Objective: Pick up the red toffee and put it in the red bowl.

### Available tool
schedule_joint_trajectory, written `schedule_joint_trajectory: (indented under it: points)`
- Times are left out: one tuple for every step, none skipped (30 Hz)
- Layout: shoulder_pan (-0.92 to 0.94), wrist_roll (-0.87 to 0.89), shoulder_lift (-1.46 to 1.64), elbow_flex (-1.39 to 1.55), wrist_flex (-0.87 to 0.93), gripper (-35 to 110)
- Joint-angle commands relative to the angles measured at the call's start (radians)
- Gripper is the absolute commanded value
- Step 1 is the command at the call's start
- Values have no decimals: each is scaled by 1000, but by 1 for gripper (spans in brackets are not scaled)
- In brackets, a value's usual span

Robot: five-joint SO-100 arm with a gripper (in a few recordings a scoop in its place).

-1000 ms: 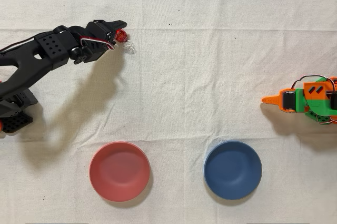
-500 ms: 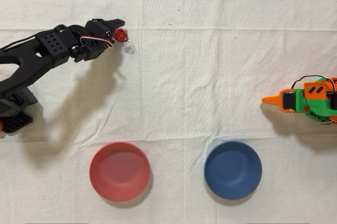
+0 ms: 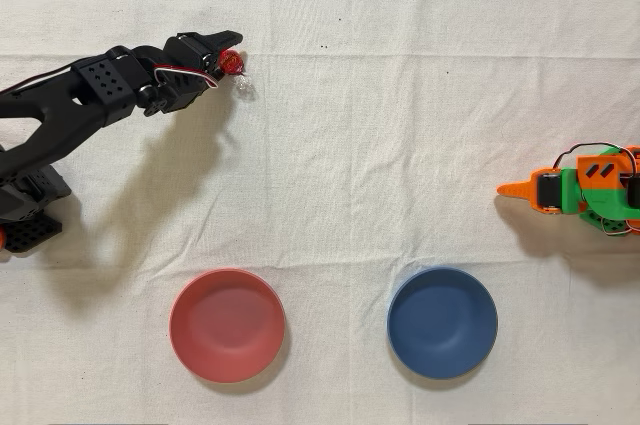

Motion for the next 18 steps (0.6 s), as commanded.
schedule_joint_trajectory:
  points:
    - [-8,-8,6,-28,5,26]
    - [-8,-8,6,-28,5,25]
    - [-8,-8,6,-28,5,24]
    - [-9,-9,6,-28,3,23]
    - [-9,-9,5,-28,3,21]
    - [-9,-9,3,-28,2,19]
    - [-9,-8,2,-28,0,17]
    - [-9,-8,0,-28,0,16]
    - [-9,-8,-2,-28,0,16]
    - [-9,-9,-3,-28,0,15]
    - [-9,-9,-6,-28,0,14]
    - [-9,-11,-6,-28,0,13]
    - [-9,-12,-6,-26,0,12]
    - [-9,-15,-6,-25,0,11]
    - [-8,-20,-5,-23,2,10]
    - [-6,-25,-3,-20,2,10]
    - [-6,-29,2,-17,3,8]
    - [-6,-32,6,-12,3,8]
